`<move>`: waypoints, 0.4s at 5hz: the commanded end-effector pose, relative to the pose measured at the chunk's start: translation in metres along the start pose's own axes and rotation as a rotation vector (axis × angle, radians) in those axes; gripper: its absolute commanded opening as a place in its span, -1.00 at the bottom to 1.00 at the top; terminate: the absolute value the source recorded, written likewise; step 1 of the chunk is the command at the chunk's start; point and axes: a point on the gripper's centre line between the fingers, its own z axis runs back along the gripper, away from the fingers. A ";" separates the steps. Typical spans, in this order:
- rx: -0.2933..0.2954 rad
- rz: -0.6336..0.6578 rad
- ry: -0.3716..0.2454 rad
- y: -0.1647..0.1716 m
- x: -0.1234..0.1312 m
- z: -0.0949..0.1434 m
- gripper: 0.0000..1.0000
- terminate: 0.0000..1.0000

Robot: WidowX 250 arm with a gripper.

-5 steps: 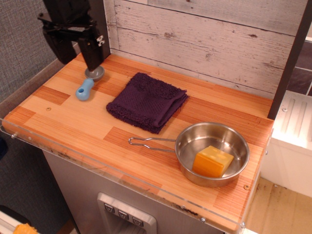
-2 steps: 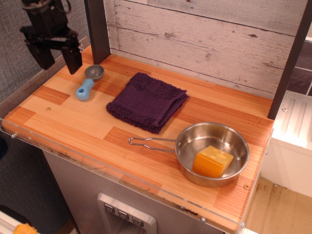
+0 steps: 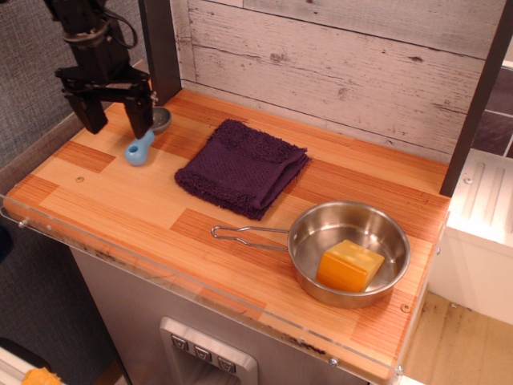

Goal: Put the blue spoon on the purple rag.

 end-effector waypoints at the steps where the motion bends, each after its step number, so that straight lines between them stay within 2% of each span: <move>1: 0.043 -0.003 0.018 -0.003 0.010 -0.010 1.00 -1.00; 2: 0.043 0.009 0.003 -0.004 0.009 -0.006 -1.00 -1.00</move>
